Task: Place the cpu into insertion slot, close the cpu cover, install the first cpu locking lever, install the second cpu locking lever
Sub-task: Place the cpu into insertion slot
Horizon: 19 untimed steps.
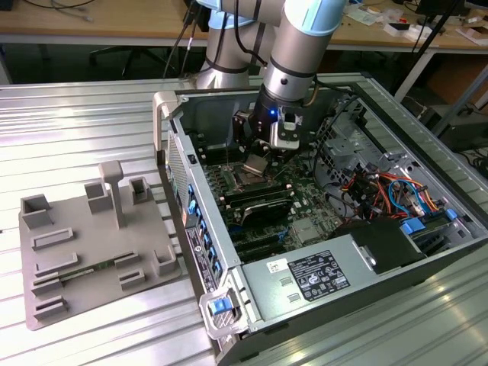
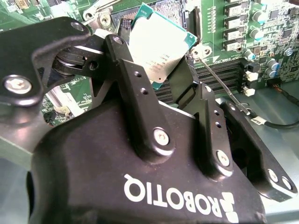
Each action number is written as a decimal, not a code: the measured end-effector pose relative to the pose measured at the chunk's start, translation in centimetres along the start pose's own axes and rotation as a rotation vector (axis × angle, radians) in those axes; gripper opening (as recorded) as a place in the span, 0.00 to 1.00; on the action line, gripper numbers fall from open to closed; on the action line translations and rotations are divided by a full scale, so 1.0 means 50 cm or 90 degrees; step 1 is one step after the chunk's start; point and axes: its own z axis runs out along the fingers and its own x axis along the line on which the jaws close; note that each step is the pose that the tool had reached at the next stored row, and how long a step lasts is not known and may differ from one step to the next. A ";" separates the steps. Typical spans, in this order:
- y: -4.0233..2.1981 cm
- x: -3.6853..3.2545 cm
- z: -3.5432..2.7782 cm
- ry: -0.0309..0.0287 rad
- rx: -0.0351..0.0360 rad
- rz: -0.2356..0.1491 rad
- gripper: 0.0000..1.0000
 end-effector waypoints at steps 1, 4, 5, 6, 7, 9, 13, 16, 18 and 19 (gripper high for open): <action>0.000 0.000 0.000 0.0000 0.0000 0.000 0.55; 0.000 0.000 0.001 0.0001 -0.0001 0.002 0.55; 0.000 0.000 0.001 0.0001 0.0000 0.002 0.55; 0.000 0.000 0.001 0.0001 -0.0001 0.003 0.55; 0.000 0.000 0.001 0.0002 -0.0001 0.003 0.55; 0.000 0.000 0.002 0.0002 -0.0001 0.004 0.55; 0.000 0.000 0.003 0.0003 -0.0001 0.006 0.55; 0.000 0.000 0.003 0.0004 -0.0002 0.007 0.55; 0.000 0.000 0.004 0.0004 -0.0002 0.008 0.55; 0.000 0.000 0.004 0.0004 -0.0002 0.009 0.55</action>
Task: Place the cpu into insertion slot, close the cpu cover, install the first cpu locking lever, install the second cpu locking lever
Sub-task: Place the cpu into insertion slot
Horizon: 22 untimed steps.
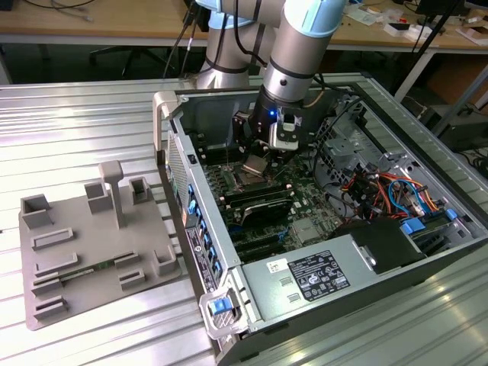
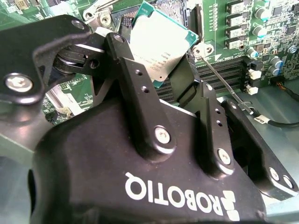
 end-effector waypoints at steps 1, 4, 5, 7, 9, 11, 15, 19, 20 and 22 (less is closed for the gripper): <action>0.000 0.000 0.001 0.0001 0.0000 0.002 0.55; 0.000 0.000 0.002 0.0002 0.0000 0.003 0.55; 0.000 0.000 0.002 0.0002 0.0000 0.004 0.55; 0.000 0.000 0.002 0.0003 -0.0001 0.005 0.55; 0.000 0.000 0.003 0.0003 0.0000 0.005 0.55; 0.000 0.000 0.003 0.0003 -0.0001 0.006 0.55; 0.000 0.000 0.004 0.0004 -0.0001 0.008 0.55; 0.000 0.000 0.005 0.0005 -0.0001 0.009 0.55; 0.000 0.000 0.005 0.0005 -0.0001 0.010 0.55; 0.000 0.000 0.005 0.0006 -0.0001 0.010 0.55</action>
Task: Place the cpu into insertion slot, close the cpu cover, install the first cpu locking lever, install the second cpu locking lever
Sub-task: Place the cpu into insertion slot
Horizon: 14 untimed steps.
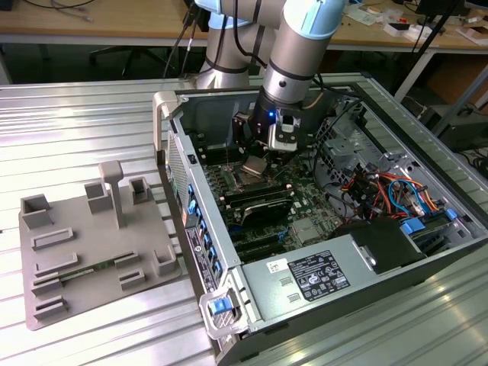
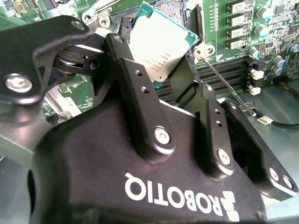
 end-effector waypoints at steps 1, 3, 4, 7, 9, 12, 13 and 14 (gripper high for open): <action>0.000 0.000 0.000 0.0000 0.0000 0.000 0.55; 0.000 0.000 0.001 0.0000 0.0000 0.001 0.55; 0.000 0.000 0.001 0.0001 0.0000 0.002 0.55; 0.000 0.000 0.001 0.0002 -0.0001 0.003 0.55; 0.000 0.000 0.001 0.0002 -0.0001 0.004 0.55; 0.000 0.000 0.001 0.0003 -0.0001 0.007 0.55; 0.000 0.000 0.001 0.0004 -0.0001 0.008 0.55; 0.000 0.000 0.001 0.0005 -0.0002 0.009 0.55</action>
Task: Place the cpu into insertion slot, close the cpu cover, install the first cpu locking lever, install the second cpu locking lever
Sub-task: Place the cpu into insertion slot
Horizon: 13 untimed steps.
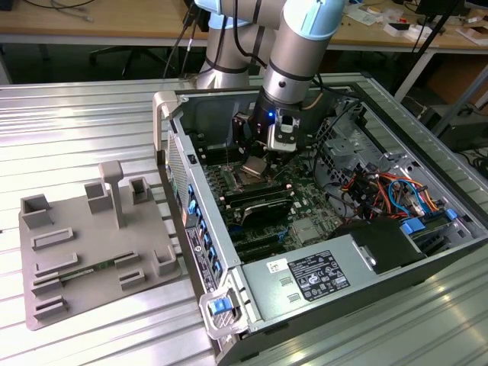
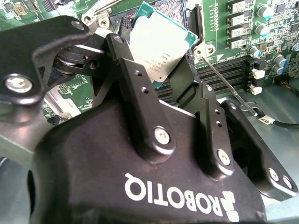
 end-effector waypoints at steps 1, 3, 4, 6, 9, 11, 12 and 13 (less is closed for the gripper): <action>0.000 0.000 0.000 0.0001 0.0000 0.001 0.55; 0.000 0.000 0.000 0.0003 -0.0001 0.004 0.55; 0.000 0.000 0.000 0.0003 -0.0001 0.005 0.55; 0.000 0.000 0.000 0.0005 -0.0002 0.010 0.55; 0.000 0.000 0.000 0.0010 -0.0003 0.019 0.55; 0.000 0.000 0.000 0.0013 -0.0004 0.026 0.55; 0.000 0.000 0.000 0.0015 -0.0004 0.028 0.55; 0.000 0.000 0.000 0.0017 -0.0005 0.032 0.55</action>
